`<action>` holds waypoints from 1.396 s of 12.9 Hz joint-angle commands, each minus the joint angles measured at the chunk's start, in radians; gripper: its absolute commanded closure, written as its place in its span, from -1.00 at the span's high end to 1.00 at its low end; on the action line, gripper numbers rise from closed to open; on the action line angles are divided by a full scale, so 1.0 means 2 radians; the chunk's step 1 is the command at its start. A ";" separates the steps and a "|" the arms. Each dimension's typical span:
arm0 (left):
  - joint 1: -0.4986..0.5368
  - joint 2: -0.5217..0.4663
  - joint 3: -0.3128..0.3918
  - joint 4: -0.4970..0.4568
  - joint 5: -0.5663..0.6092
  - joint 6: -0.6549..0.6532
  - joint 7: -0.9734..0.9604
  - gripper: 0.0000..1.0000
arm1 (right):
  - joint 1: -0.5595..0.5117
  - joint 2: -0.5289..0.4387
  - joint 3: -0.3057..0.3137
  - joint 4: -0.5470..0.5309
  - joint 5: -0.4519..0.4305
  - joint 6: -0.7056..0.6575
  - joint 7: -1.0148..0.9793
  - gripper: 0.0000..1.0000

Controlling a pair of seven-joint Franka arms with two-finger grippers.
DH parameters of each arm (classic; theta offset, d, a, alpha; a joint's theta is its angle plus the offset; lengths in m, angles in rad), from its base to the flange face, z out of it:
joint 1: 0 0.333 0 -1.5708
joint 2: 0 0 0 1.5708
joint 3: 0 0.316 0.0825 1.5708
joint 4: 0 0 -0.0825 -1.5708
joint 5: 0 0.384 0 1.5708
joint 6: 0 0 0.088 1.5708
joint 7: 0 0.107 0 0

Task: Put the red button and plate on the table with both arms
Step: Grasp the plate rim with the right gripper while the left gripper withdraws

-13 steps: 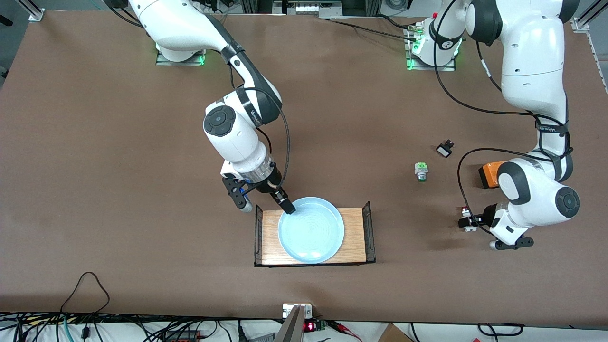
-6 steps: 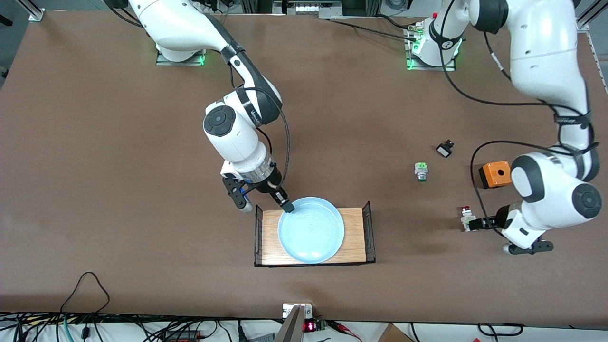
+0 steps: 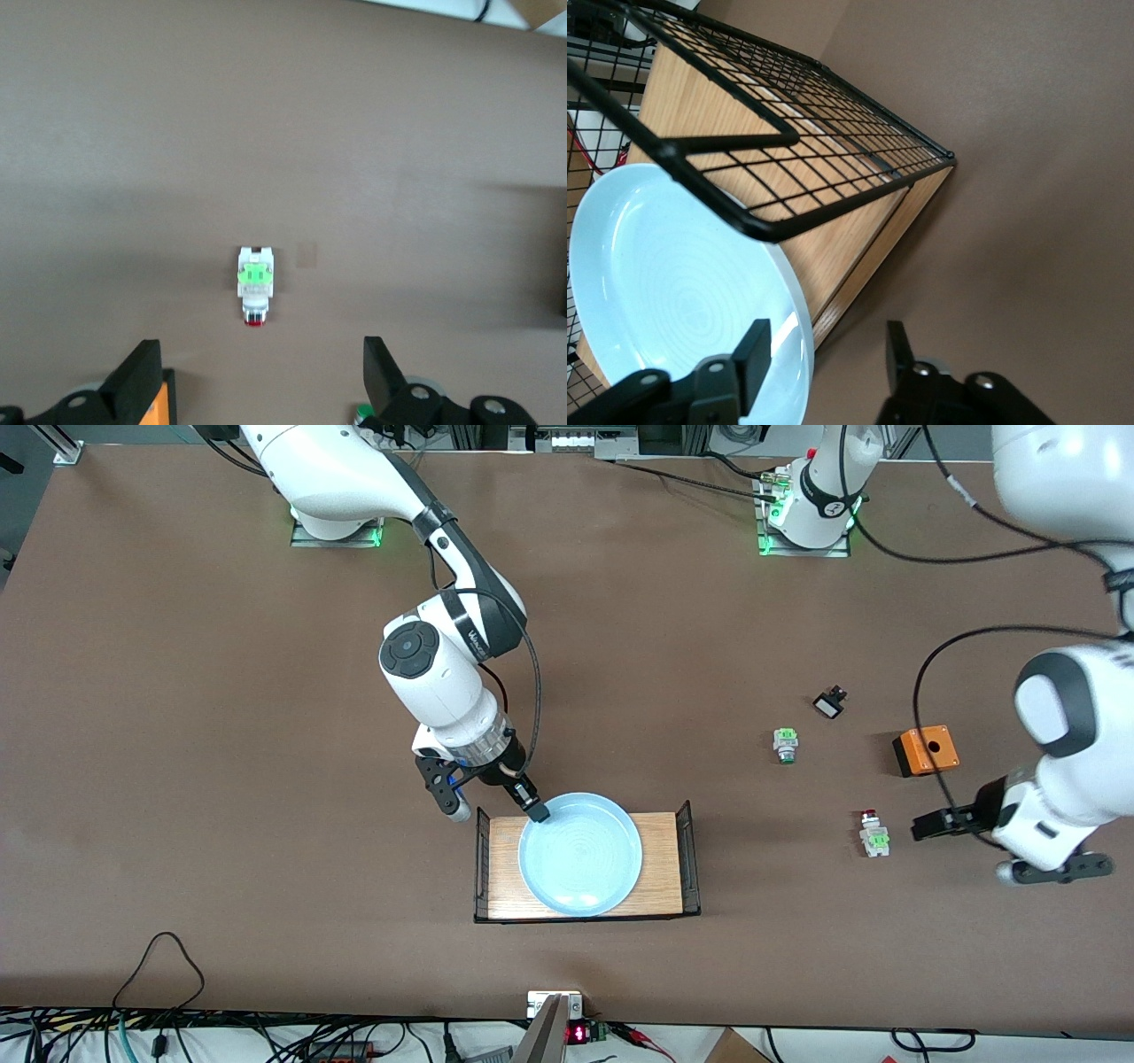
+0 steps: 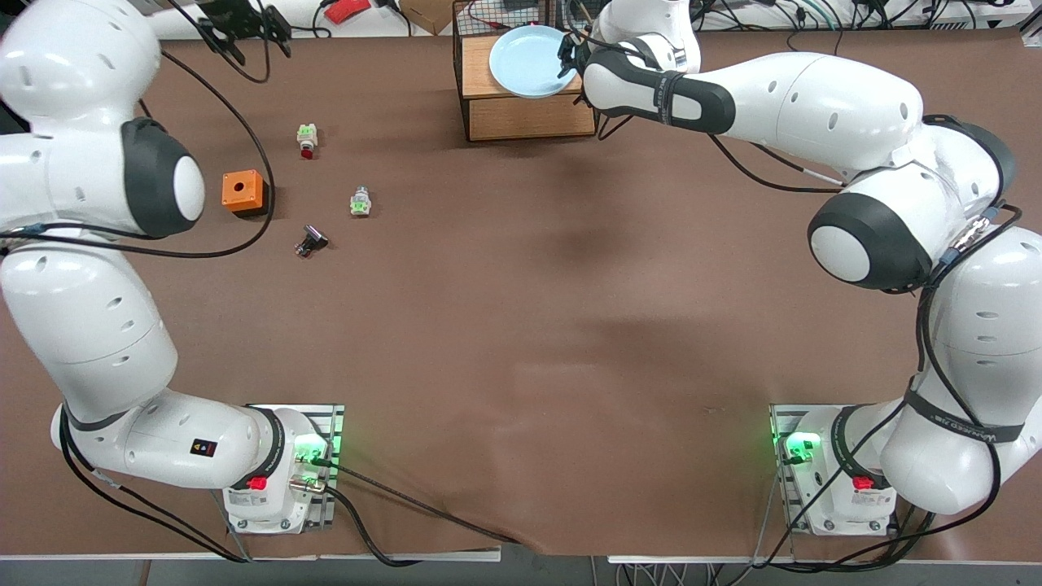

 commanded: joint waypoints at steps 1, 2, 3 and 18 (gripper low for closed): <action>-0.004 -0.052 0.001 -0.015 0.024 -0.035 -0.012 1.00 | 0.005 0.007 -0.005 0.010 0.008 0.004 0.005 0.13; -0.004 -0.066 0.001 -0.015 0.044 -0.041 -0.018 1.00 | 0.006 0.009 -0.005 0.010 0.008 0.005 0.005 0.12; -0.004 -0.074 -0.002 -0.015 0.062 -0.048 -0.020 1.00 | 0.006 0.011 -0.005 0.010 0.007 0.005 0.005 0.11; 0.132 -0.233 -0.205 -0.041 0.144 -0.164 -0.001 1.00 | 0.007 -0.005 -0.005 0.014 0.009 -0.002 -0.005 -1.00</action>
